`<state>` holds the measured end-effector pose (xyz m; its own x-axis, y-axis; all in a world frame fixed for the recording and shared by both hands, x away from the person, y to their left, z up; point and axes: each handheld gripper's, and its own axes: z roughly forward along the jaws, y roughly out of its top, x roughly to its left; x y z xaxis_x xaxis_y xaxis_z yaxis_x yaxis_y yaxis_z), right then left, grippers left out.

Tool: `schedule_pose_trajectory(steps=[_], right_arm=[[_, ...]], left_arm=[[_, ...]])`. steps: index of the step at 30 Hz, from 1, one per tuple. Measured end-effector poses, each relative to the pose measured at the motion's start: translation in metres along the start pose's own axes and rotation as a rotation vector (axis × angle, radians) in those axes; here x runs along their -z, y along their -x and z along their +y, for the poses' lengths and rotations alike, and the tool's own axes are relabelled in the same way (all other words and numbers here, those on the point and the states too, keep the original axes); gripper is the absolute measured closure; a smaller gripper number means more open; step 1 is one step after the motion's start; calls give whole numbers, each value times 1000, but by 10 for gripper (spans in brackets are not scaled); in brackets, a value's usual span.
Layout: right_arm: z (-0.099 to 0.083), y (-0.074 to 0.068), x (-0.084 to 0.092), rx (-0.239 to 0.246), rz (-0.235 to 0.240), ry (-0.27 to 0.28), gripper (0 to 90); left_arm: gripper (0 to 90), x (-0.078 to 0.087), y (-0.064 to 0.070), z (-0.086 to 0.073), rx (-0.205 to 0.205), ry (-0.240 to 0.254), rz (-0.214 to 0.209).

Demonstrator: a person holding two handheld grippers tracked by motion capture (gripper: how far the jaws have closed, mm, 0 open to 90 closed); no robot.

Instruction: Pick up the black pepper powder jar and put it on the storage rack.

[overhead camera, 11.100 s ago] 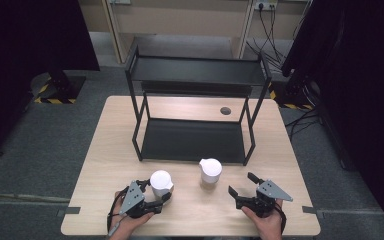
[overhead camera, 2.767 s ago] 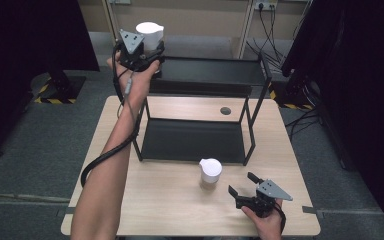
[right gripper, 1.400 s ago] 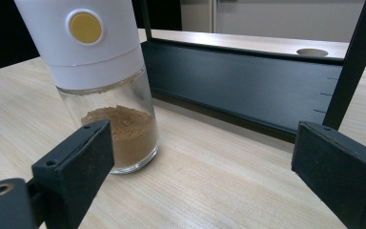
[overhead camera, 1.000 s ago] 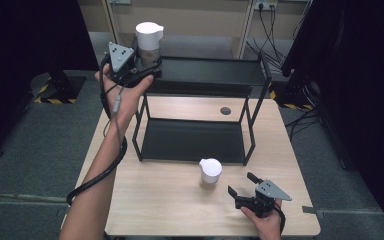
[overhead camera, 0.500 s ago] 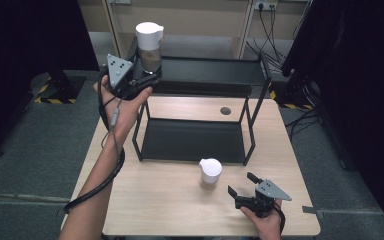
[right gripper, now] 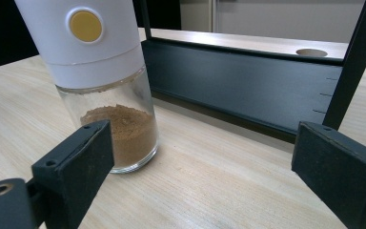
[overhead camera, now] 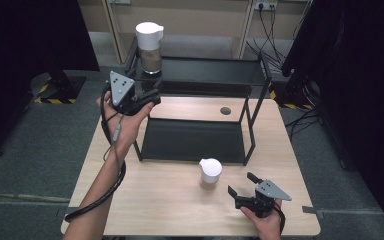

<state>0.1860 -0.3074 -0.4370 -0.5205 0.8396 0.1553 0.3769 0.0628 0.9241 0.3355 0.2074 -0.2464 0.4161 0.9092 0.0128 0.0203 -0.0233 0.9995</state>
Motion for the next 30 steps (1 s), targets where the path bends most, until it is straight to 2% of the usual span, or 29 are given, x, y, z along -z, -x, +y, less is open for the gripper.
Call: schedule_pose_trajectory(steps=[6, 30], right_arm=[[0, 0, 0, 0, 0, -1, 73], [0, 0, 0, 3, -2, 2, 73]], left_arm=[[167, 8, 0, -12, -12, -7, -2], [167, 34, 4, -59, 2, -35, -30]])
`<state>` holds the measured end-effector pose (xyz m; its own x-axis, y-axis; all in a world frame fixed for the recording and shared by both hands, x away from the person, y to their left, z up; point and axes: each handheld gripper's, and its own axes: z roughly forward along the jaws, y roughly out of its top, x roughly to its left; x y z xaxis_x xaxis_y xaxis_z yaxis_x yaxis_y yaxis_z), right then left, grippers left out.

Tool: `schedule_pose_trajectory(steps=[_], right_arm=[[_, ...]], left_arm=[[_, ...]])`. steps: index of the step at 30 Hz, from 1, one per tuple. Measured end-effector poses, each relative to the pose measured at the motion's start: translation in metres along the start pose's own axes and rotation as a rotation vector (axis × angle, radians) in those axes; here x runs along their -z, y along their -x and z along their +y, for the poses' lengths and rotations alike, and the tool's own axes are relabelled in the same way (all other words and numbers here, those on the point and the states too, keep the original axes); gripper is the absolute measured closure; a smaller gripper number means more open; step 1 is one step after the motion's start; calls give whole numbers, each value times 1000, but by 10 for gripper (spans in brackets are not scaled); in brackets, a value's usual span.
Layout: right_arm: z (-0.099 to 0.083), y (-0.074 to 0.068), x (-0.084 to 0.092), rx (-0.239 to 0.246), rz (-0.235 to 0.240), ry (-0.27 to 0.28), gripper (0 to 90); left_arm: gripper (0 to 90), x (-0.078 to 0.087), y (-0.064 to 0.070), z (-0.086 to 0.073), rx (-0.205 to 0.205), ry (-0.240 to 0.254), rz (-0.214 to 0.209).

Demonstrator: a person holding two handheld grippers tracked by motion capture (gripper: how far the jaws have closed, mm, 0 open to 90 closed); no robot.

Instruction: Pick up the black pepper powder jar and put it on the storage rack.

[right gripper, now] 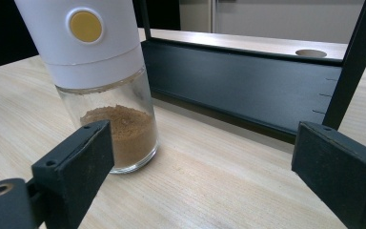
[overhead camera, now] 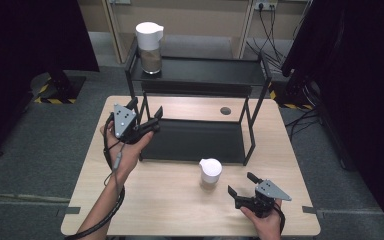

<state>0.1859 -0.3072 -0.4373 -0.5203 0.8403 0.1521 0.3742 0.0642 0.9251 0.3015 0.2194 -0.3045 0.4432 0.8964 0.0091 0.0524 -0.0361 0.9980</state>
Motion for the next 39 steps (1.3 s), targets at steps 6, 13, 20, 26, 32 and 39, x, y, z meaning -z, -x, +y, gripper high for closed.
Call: schedule_pose_trajectory(steps=[6, 13, 20, 26, 32, 39], right_arm=[[0, 0, 0, -1, -1, 0, 73], [0, 0, 0, -1, -1, 0, 73], [0, 0, 0, -1, -1, 0, 73], [0, 0, 0, -2, -1, 2, 73], [0, 0, 0, 1, -2, 2, 73], [0, 0, 0, 1, -2, 2, 73]], left_arm=[[183, 7, 1, -14, 5, -4, -6], [173, 13, 0, -28, 19, -24, -1], [171, 19, 0, -40, 29, -38, -4], [170, 23, 1, -52, 37, -56, -5], [170, 29, 0, -66, 57, -75, -4], [169, 36, -1, -82, 69, -97, 4]])
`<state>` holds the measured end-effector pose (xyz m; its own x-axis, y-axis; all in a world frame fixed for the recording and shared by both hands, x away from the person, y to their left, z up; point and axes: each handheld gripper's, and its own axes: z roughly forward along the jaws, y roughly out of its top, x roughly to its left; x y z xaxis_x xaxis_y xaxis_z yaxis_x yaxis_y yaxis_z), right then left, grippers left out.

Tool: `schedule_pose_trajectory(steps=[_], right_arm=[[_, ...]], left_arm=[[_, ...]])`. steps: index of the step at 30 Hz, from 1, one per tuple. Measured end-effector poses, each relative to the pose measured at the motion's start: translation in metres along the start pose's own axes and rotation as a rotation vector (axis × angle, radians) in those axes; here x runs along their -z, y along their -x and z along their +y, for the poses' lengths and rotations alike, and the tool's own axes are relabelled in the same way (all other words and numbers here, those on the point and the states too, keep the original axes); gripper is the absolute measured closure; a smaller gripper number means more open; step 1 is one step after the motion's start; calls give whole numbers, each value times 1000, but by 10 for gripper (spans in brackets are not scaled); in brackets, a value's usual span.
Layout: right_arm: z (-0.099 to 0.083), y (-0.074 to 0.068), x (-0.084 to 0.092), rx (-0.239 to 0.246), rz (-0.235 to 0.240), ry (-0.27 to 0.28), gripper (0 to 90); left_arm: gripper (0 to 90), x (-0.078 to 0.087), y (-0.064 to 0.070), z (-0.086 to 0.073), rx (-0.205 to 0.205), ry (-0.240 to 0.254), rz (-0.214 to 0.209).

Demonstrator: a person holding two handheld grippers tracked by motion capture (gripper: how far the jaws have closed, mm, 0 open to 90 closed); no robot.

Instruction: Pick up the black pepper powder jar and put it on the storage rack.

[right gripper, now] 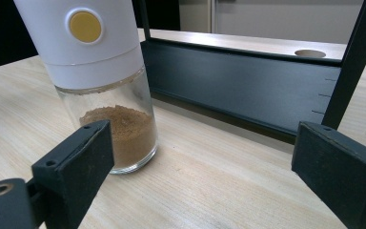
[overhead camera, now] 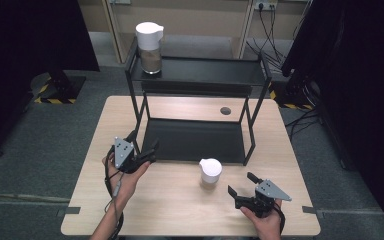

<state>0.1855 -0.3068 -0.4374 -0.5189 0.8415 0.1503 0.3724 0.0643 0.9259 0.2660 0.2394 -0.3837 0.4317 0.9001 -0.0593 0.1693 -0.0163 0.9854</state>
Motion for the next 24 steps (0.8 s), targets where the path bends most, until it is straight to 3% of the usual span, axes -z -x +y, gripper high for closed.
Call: schedule_pose_trajectory(steps=[24], right_arm=[[0, 0, 0, 1, -1, 1, 73]], left_arm=[[156, 2, -5, -51, 61, -125, 7]])
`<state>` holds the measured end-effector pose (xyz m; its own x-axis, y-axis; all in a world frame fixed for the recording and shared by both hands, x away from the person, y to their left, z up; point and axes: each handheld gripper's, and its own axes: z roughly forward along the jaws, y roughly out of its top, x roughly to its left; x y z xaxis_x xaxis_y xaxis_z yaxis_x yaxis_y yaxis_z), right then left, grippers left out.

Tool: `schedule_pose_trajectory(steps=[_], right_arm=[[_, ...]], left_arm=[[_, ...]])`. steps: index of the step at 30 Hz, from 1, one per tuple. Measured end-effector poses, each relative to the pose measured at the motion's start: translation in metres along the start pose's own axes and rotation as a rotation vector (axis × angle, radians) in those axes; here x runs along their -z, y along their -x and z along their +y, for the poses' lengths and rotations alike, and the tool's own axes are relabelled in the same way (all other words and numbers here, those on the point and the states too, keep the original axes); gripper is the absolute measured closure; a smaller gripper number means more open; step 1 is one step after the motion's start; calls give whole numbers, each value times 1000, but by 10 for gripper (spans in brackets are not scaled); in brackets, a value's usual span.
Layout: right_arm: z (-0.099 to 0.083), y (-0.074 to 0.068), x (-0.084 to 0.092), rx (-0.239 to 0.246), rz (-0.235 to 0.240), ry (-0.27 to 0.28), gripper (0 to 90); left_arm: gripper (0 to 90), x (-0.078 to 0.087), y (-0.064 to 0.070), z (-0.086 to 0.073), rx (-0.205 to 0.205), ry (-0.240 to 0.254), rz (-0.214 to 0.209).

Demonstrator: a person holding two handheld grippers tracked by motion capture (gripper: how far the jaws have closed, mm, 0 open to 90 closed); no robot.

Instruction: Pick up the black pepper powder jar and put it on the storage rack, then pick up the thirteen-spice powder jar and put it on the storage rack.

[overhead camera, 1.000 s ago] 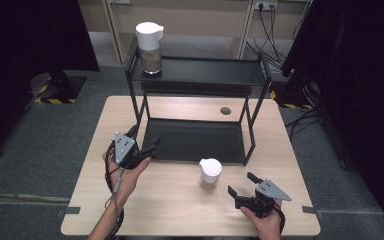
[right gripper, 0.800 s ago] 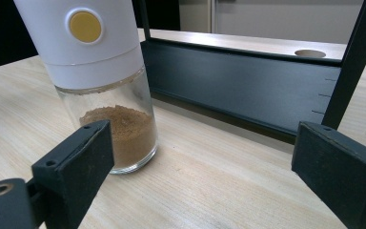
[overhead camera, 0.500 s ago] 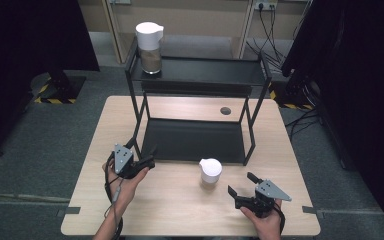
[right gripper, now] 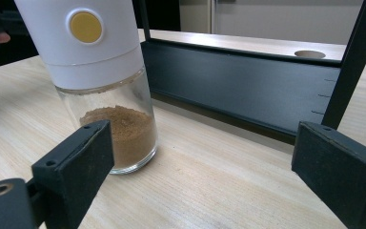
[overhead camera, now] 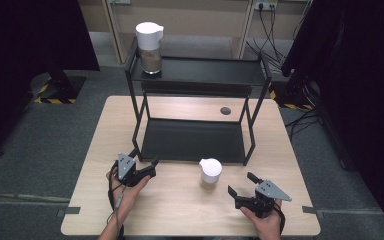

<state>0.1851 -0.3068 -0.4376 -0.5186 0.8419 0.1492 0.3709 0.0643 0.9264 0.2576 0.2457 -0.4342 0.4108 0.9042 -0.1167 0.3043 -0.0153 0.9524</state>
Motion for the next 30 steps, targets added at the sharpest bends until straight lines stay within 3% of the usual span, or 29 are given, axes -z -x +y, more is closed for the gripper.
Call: schedule_pose_trajectory(steps=[9, 21, 30], right_arm=[[0, 0, 0, -3, 0, 1, 73], [0, 0, 0, -1, 0, 2, 71], [-6, 5, 3, -4, 49, 54, 58]], left_arm=[[155, -3, -3, -8, 11, -33, 1], [148, -3, -3, -9, -6, -26, -3], [145, -3, -3, -9, -18, -26, -8]])
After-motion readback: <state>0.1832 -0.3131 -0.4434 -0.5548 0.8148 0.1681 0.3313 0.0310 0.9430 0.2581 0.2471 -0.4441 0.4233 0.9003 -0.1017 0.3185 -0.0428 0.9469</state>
